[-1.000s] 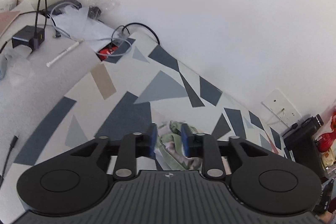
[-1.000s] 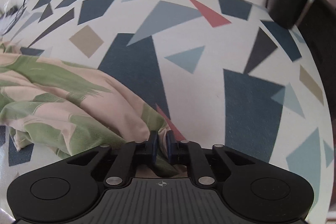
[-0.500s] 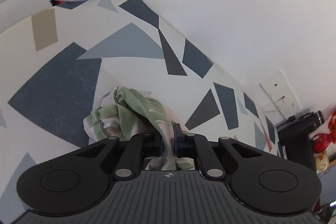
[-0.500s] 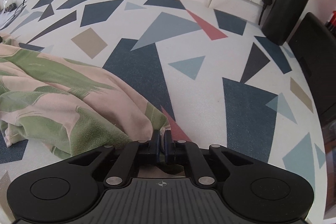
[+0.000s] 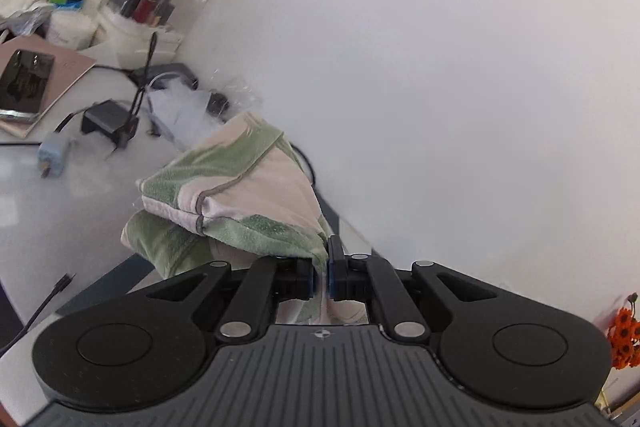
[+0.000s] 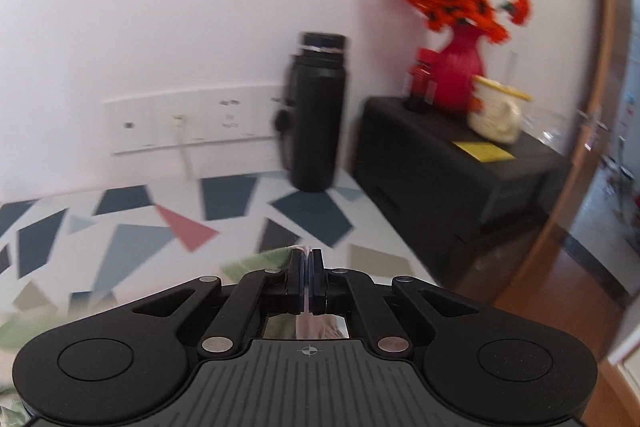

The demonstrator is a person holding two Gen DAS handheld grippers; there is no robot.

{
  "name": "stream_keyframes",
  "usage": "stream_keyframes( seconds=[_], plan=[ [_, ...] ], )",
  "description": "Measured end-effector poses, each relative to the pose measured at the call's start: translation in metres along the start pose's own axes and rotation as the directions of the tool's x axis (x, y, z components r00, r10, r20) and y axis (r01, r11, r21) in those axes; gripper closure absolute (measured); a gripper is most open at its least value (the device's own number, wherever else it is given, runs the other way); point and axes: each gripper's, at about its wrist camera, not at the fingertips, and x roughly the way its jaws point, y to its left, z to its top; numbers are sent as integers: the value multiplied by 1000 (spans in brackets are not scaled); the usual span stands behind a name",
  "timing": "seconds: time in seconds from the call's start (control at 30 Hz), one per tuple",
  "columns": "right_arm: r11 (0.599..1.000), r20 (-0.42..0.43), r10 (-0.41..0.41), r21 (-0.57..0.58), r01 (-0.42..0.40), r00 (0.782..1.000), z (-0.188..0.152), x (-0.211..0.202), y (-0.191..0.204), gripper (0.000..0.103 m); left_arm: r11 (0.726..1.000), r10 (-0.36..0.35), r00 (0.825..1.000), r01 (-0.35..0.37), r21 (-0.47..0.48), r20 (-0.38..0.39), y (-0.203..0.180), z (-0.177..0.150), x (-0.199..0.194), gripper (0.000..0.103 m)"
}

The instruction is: Fold clothes

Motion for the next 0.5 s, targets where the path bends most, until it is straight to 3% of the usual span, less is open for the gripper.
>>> stream_keyframes(
  seconds=[0.1,0.2,0.27,0.33,0.4,0.5],
  plan=[
    [995,-5,-69,76,69,998,0,7,-26,102,996,74,990,-79,-36,-123,24,-32,8,96],
    [989,-68,-90,109,97,994,-16,19,-36,101,987,151,961,-159,-19,-233,43,-65,14,95],
    [990,-119,-78,107,91,990,-31,26,-36,101,984,169,951,-177,-6,-258,47,-78,14,90],
    [993,-112,-62,93,72,992,-41,21,-31,101,982,181,945,-187,5,-273,47,-81,14,82],
    [995,-99,-43,84,52,994,-48,16,-28,101,981,189,942,-193,13,-278,46,-82,15,69],
    [995,-66,-18,95,24,998,-48,6,-26,101,984,178,947,-179,18,-268,42,-80,18,68]
  ],
)
